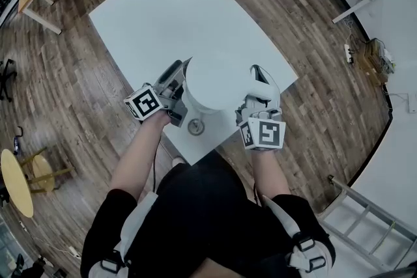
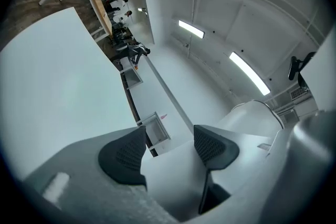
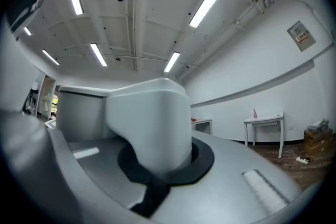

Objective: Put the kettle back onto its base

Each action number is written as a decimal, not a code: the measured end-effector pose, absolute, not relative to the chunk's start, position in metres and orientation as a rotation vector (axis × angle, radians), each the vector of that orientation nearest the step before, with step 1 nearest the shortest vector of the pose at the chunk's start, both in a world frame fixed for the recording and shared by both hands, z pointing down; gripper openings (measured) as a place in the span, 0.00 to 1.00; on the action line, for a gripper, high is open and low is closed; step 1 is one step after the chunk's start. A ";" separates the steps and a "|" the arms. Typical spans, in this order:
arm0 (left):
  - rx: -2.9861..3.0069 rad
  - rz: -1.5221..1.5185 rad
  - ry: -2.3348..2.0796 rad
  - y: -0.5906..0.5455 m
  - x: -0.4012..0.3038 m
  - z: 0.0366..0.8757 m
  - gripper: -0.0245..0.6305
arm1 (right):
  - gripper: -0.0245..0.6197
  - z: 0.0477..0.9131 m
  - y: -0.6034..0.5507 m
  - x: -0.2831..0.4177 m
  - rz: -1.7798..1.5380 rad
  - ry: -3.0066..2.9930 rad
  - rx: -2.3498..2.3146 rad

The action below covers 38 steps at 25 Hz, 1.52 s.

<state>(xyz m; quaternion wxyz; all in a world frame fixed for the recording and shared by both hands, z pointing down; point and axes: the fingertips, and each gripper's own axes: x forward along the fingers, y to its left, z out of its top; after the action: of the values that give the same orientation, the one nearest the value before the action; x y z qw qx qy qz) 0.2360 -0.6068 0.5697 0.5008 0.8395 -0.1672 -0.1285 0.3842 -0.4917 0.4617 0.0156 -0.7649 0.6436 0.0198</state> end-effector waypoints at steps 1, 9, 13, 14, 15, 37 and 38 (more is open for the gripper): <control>2.030 -0.315 -0.406 -0.607 0.237 0.569 0.47 | 0.05 0.466 -0.492 0.387 0.054 1.998 -2.382; 1.972 -0.365 -0.372 -0.605 0.242 0.571 0.47 | 0.05 0.494 -0.499 0.392 0.005 2.015 -2.410; 1.925 -0.429 -0.293 -0.598 0.244 0.570 0.36 | 0.05 0.502 -0.498 0.388 0.014 2.030 -2.422; 1.925 -0.430 -0.289 -0.597 0.244 0.573 0.34 | 0.05 0.505 -0.498 0.388 0.018 2.034 -2.423; 1.931 -0.423 -0.295 -0.596 0.244 0.577 0.33 | 0.05 0.508 -0.498 0.388 0.020 2.039 -2.424; 2.080 -0.242 -0.443 -0.588 0.236 0.616 0.04 | 0.05 0.536 -0.489 0.377 0.023 2.058 -2.440; 2.092 -0.243 -0.444 -0.587 0.236 0.615 0.04 | 0.05 0.535 -0.487 0.377 0.025 2.053 -2.441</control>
<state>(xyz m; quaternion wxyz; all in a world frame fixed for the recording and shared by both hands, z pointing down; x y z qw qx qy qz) 0.2361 -0.5874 0.6147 0.4749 0.8554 -0.1814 -0.0993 0.3771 -0.4873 0.5354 -0.0239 -0.7651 0.6435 0.0077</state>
